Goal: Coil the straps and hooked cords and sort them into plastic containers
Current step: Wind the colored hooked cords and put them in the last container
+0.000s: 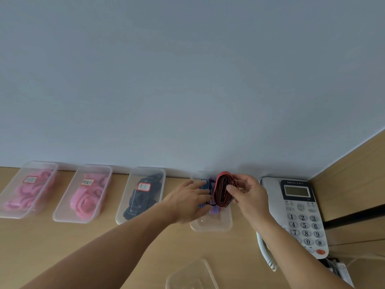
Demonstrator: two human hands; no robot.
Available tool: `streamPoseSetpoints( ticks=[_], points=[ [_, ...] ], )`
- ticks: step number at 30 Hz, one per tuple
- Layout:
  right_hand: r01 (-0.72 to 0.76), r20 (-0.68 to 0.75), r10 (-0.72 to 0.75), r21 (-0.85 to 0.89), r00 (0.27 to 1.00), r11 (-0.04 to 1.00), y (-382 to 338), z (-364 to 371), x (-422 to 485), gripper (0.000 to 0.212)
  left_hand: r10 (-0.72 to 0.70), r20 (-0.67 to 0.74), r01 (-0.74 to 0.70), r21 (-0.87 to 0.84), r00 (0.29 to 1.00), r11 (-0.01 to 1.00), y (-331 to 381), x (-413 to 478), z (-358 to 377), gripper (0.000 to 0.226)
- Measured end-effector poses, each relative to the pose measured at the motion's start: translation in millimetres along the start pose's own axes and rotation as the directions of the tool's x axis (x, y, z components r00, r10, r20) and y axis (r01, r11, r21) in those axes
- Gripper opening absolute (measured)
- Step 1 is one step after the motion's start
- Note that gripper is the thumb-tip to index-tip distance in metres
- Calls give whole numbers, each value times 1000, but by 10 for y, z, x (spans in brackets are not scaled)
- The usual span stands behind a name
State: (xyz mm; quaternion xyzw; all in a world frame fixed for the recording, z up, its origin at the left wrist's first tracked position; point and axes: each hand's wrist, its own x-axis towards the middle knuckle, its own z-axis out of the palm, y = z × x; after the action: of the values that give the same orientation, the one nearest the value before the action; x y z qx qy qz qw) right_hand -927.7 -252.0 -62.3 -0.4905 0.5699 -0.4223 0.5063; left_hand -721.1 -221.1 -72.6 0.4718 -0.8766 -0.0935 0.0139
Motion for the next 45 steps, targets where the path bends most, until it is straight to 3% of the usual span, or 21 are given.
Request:
streamPoseSetpoints(
  ticks=[4,6,10,15,18,21,24,27,32,35,38,41,45],
  points=[
    [15,2,-15,21,1000,1000,-35,-37,39,32,-186,-2,180,-240,983,954,8,25,-43,63],
    [28,22,-28,18,999,999,-31,-42,36,32,-270,-38,245,-317,962,916,-15,36,-39,59],
    [41,67,-40,-8,997,999,23,-22,12,32,-331,-24,310,-287,943,906,-51,103,-12,37],
    [45,146,-36,-65,989,997,97,30,-32,37,-422,46,424,-140,905,895,-87,343,-89,35],
    [52,159,-35,-100,987,994,134,61,-25,38,-399,45,401,-44,916,915,-120,448,-74,44],
    [58,159,-40,-112,986,992,141,83,-11,37,-380,-12,377,-99,925,921,-112,448,-1,55],
    [59,172,-37,-124,984,990,136,89,-5,37,-317,-87,313,-50,945,948,-92,409,37,38],
    [92,183,-60,-172,981,981,128,66,-1,37,-209,-63,209,-12,976,978,-165,340,35,30],
    [151,270,-68,-302,960,941,111,68,-1,35,-195,-97,165,-257,976,952,-270,150,-48,59],
    [251,420,-14,-515,907,820,72,141,10,34,-256,-140,207,-292,957,934,-245,22,-54,65],
    [400,526,14,-663,850,633,-19,259,23,34,-216,-93,180,-297,972,938,-127,-18,-30,60],
    [528,598,6,-712,801,463,-46,367,12,32,-225,-46,201,-298,973,933,-92,-39,-5,58],
    [578,626,10,-725,779,374,9,410,-25,31,-217,14,214,-241,976,947,-155,-63,58,57]
  ],
)
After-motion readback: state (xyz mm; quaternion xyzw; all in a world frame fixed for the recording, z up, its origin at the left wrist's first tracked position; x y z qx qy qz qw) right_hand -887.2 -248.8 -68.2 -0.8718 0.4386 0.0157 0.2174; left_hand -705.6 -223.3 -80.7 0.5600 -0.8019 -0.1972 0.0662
